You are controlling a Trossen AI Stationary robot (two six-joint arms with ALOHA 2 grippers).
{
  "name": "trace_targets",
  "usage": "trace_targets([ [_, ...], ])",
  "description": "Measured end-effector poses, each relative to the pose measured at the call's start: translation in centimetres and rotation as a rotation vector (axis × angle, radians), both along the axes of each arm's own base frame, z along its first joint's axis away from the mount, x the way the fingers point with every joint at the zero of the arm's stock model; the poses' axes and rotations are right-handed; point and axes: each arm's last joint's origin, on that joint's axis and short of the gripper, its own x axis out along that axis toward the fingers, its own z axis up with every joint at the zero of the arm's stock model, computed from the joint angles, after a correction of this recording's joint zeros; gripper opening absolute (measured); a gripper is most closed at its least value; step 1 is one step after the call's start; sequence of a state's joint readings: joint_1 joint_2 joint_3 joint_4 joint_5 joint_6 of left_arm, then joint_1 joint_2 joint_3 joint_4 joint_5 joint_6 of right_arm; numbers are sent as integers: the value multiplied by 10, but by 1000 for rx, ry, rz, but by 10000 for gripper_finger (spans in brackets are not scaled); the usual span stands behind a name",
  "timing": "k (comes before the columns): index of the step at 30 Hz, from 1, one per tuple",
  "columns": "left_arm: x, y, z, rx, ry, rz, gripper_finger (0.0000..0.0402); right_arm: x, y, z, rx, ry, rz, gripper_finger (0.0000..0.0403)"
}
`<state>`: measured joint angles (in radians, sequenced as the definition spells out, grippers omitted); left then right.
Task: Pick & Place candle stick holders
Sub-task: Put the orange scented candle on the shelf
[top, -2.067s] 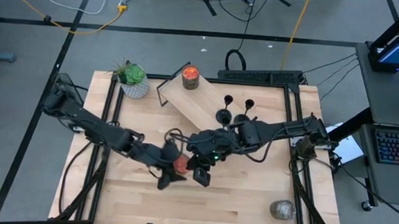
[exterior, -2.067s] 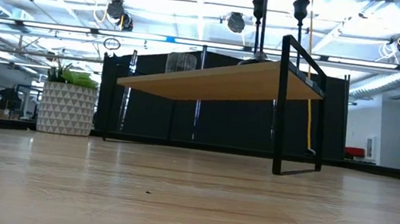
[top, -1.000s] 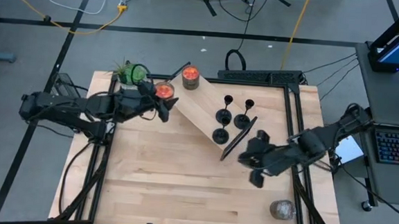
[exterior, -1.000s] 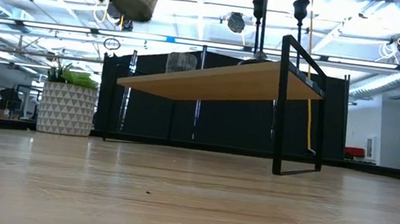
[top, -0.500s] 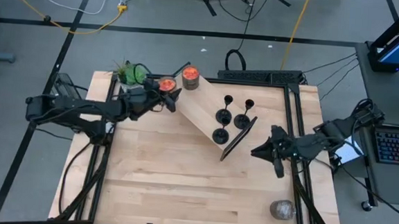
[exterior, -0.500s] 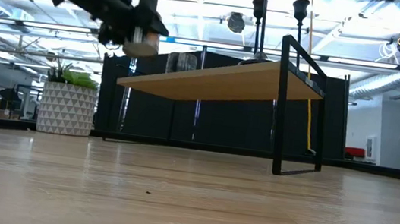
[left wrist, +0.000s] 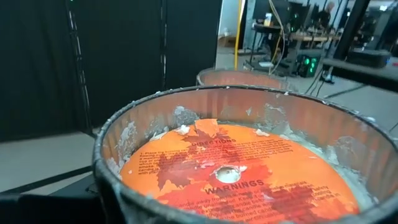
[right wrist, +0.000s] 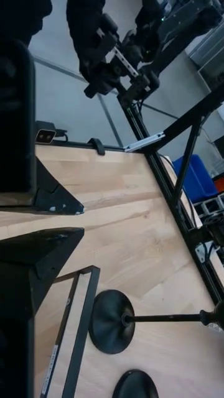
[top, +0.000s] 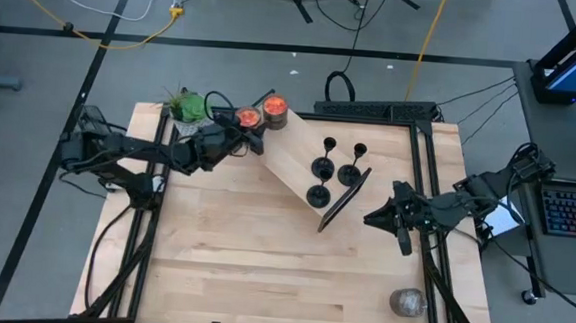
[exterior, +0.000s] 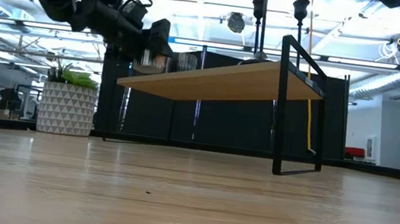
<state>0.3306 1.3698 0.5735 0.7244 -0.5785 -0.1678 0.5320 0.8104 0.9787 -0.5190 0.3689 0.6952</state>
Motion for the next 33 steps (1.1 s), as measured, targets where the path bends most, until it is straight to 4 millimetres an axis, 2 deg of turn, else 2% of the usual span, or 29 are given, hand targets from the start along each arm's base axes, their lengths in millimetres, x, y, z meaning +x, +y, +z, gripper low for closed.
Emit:
trace_targets([
  [7, -1, 2, -3, -7, 33, 3, 347, 1, -2, 0, 0, 0, -12, 34],
  [15, -1, 2, -5, -17, 63, -23, 393, 3, -4, 3, -12, -32, -20, 34],
  [22, -1, 1, -5, -8, 82, -30, 394, 4, -5, 3, -7, -32, -23, 34],
  [33, -8, -3, 12, 65, 81, -41, 394, 4, -4, 3, -6, -31, -22, 34],
])
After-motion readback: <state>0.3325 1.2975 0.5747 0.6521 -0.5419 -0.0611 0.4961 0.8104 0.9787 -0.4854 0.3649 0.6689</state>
